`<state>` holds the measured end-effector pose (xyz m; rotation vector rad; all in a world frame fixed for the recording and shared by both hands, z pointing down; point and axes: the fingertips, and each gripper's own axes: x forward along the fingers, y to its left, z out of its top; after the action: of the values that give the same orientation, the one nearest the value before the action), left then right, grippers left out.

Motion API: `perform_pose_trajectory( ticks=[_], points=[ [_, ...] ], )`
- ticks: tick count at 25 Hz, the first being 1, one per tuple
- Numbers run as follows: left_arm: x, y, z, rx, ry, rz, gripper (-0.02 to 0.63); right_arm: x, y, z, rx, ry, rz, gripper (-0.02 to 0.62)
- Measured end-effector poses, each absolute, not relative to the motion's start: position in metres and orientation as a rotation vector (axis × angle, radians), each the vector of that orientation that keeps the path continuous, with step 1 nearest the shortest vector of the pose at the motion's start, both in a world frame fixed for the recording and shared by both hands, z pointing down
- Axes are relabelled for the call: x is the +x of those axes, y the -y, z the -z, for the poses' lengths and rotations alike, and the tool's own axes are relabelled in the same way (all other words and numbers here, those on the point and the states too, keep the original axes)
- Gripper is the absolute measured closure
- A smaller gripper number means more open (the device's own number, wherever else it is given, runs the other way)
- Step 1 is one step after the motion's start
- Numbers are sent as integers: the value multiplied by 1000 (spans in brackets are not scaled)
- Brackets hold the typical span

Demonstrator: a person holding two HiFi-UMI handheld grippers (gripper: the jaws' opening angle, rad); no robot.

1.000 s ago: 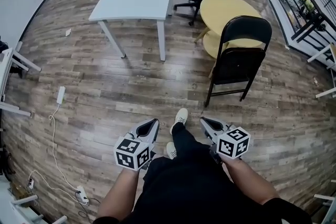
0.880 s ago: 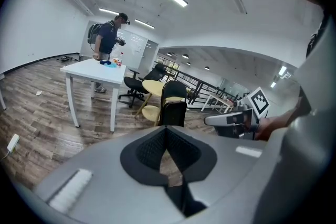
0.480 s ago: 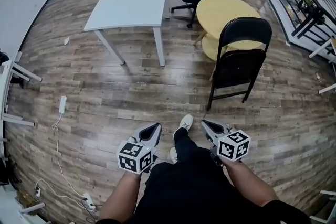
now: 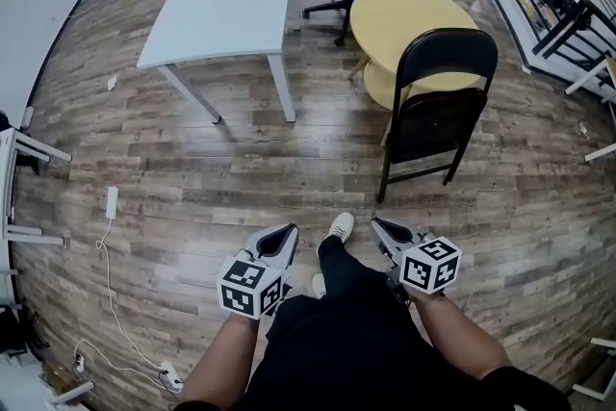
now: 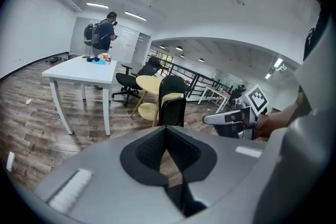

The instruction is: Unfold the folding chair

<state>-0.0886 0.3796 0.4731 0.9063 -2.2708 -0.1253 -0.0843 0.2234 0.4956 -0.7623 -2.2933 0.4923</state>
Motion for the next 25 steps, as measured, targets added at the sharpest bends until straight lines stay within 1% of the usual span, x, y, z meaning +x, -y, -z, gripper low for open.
perform_pose_trajectory(
  ticks=[11,25],
  points=[
    [-158,-358,-495,955,2223,38,598,-144,-196,-519,-681,2300,-528,590],
    [-259,-317,-487,1061,2162,-72,598,-225,-154,-523,-549,2367,-632,589]
  ],
)
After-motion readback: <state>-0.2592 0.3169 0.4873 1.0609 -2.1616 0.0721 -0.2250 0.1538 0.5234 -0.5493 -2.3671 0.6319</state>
